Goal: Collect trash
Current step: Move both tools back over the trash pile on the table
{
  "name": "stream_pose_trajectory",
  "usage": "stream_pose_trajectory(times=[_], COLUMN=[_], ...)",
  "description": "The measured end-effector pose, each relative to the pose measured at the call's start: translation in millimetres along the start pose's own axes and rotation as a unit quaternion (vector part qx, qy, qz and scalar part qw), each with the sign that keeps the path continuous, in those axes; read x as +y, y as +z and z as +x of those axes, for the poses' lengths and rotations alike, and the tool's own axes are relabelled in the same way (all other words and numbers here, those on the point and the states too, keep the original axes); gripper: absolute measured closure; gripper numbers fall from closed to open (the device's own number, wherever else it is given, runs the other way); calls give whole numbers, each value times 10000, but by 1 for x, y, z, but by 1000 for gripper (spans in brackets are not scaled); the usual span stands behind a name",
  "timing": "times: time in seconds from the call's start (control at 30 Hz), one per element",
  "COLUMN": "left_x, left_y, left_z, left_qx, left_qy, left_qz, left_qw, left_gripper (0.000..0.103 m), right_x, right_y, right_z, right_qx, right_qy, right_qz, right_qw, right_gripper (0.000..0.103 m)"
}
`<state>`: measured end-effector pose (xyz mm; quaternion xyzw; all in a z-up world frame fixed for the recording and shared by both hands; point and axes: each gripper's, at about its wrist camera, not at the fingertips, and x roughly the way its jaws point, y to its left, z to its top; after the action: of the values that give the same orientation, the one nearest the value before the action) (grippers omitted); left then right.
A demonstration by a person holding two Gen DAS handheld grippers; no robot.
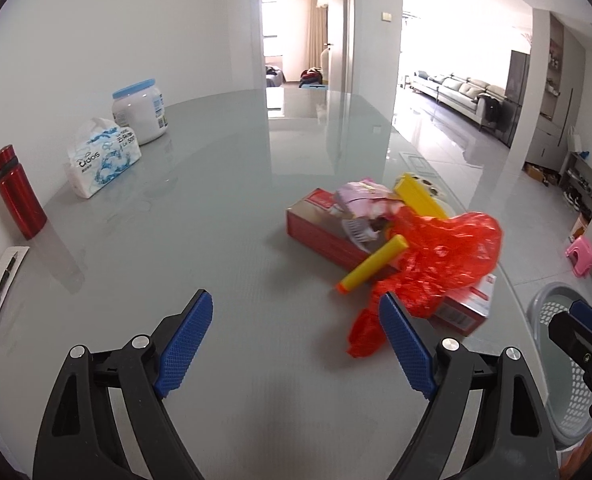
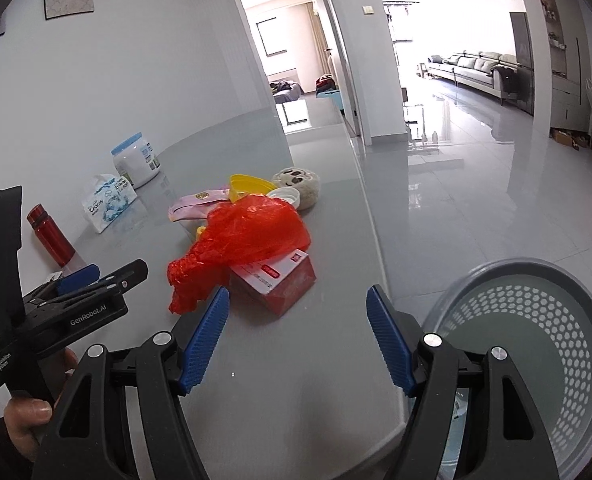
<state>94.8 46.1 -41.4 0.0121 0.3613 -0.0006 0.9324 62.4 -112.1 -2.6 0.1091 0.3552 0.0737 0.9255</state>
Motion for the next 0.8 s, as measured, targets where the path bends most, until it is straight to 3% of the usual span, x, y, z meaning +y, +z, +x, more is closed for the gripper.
stream_pose_trajectory(times=[0.43, 0.8], left_x=[34, 43], left_y=[3, 0], left_z=[26, 32], left_qx=[51, 68], left_qy=[194, 160], left_qz=[-276, -443], left_qw=[9994, 9989], left_gripper=[19, 19], right_x=[43, 61], right_y=[26, 35], right_z=[49, 83], right_qx=[165, 418], right_qy=[30, -445], right_qz=[-249, -347], right_qw=[9995, 9975], right_gripper=[32, 31])
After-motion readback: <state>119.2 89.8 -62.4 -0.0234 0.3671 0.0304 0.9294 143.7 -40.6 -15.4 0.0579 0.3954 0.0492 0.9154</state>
